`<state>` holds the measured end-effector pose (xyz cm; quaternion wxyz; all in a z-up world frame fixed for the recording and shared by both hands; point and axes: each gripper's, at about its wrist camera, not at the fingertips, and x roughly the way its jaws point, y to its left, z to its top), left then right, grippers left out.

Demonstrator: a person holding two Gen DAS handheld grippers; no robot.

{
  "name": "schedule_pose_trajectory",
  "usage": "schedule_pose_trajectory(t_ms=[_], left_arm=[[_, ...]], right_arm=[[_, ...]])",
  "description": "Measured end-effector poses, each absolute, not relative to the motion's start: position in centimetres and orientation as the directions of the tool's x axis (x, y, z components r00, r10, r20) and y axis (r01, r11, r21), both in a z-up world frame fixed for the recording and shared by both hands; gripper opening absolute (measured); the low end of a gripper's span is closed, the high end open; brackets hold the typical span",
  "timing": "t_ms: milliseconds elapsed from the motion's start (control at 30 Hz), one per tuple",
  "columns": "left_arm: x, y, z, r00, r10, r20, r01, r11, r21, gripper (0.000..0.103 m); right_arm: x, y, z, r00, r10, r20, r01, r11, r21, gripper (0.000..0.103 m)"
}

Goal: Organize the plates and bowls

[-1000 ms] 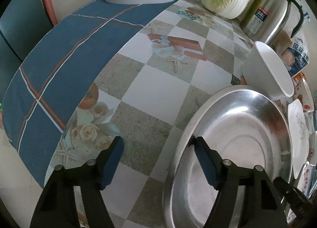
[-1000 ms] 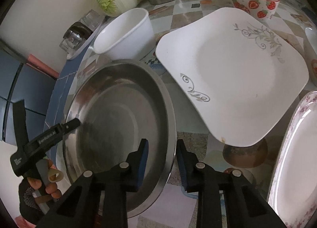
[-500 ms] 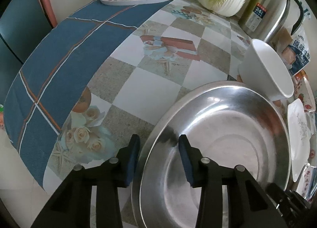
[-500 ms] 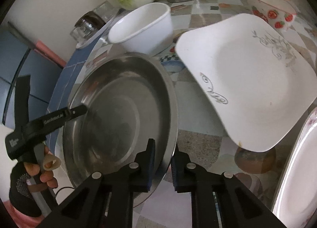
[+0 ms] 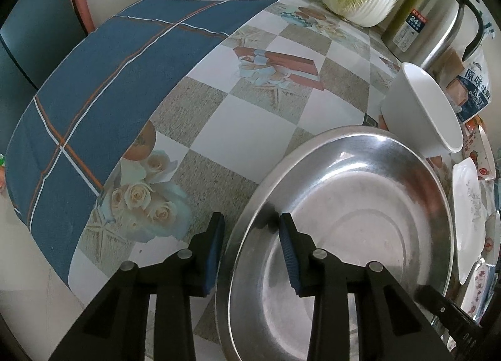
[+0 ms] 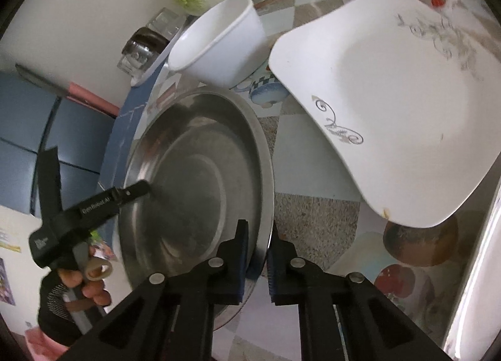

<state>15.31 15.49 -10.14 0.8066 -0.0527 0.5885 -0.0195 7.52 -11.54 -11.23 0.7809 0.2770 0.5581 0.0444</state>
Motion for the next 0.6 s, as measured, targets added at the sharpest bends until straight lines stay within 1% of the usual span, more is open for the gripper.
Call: schedule_pose_trajectory(t_ms=[133, 300, 600], left_arm=[[15.0, 15.7, -10.1, 0.306, -0.097, -0.947, -0.026, 0.994, -0.110, 0.035], [13.9, 16.6, -9.5, 0.317, -0.131, -0.939, -0.018, 0.989, -0.144, 0.029], [11.9, 18.4, -6.6, 0.373, -0.134, -0.918, -0.026, 0.988, -0.154, 0.028]], right_arm=[[8.0, -11.7, -11.4, 0.377, 0.394, -0.838, 0.257, 0.825, 0.503, 0.010], [8.2, -11.0, -10.5, 0.374, 0.341, -0.863, 0.243, 0.862, 0.446, 0.010], [8.5, -8.9, -8.2, 0.412, 0.334, -0.848, 0.147, 0.894, 0.424, 0.011]])
